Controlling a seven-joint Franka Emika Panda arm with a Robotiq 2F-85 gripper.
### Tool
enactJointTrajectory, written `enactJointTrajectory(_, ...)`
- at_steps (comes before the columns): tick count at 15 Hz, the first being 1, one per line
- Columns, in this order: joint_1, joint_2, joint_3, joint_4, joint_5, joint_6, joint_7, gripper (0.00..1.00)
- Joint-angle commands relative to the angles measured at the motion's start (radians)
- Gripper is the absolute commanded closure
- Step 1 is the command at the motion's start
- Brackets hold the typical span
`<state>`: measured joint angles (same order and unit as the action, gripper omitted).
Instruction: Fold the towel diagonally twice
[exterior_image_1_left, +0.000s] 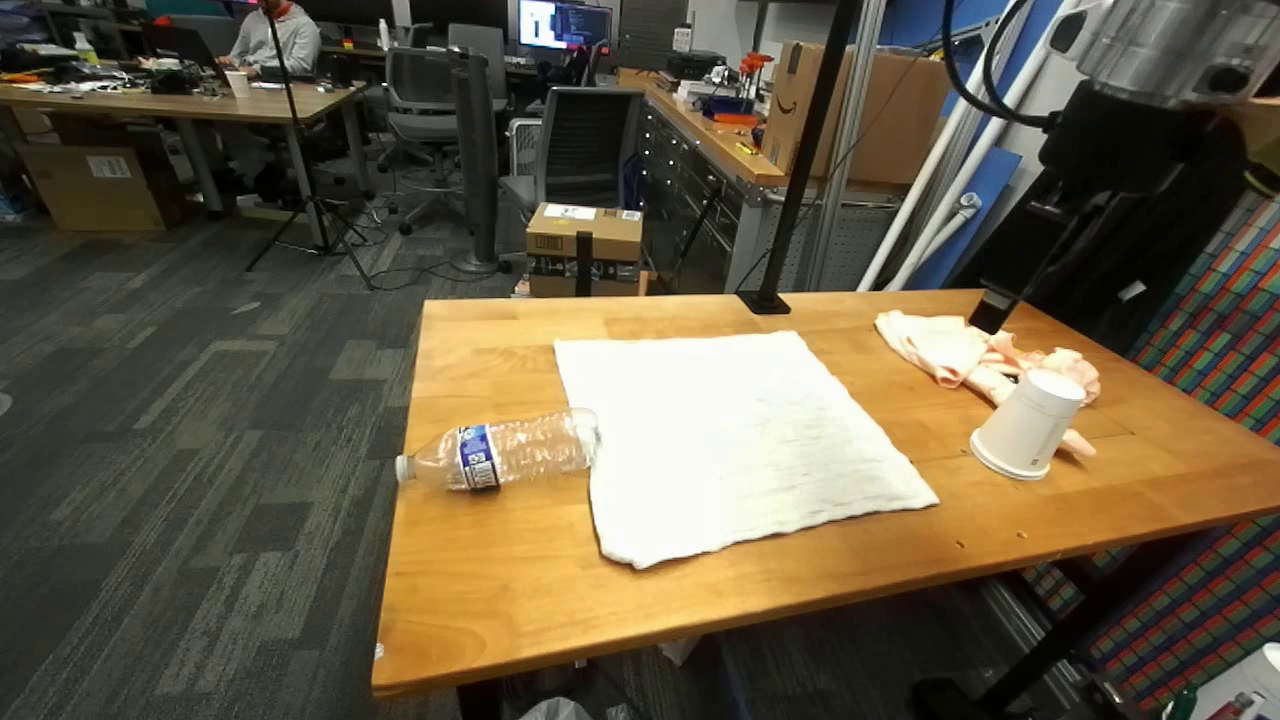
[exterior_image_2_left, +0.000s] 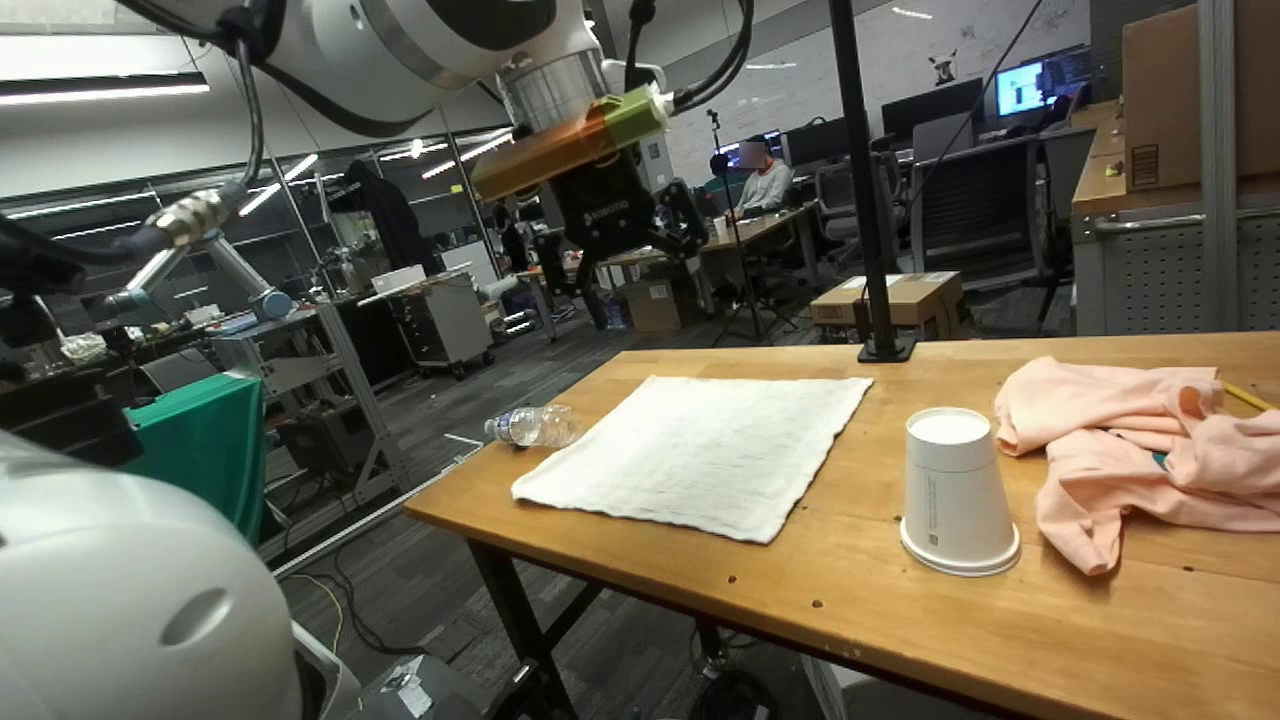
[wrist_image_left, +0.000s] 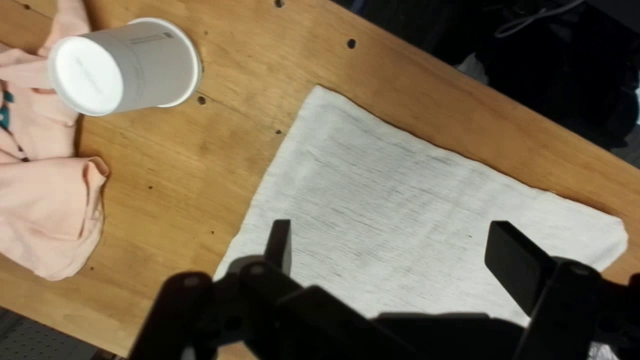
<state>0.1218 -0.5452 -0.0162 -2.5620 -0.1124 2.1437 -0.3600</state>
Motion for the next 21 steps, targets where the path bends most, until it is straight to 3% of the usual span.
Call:
enactJointTrajectory(1,-0.027,-0.055,-0.031,-0.061,-0.049,0.087,-0.038,0.0)
enactJointTrajectory(5,0.005,-0.012,-0.088,-0.059,0.089,0.116,-0.035,0.0)
enactJointTrajectory(10,-0.002,0.06,-0.109,-0.064,0.198,0.174,-0.033,0.0)
enactJointTrajectory(21,-0.025,0.186,-0.064,-0.063,0.164,0.271,0.007,0.0)
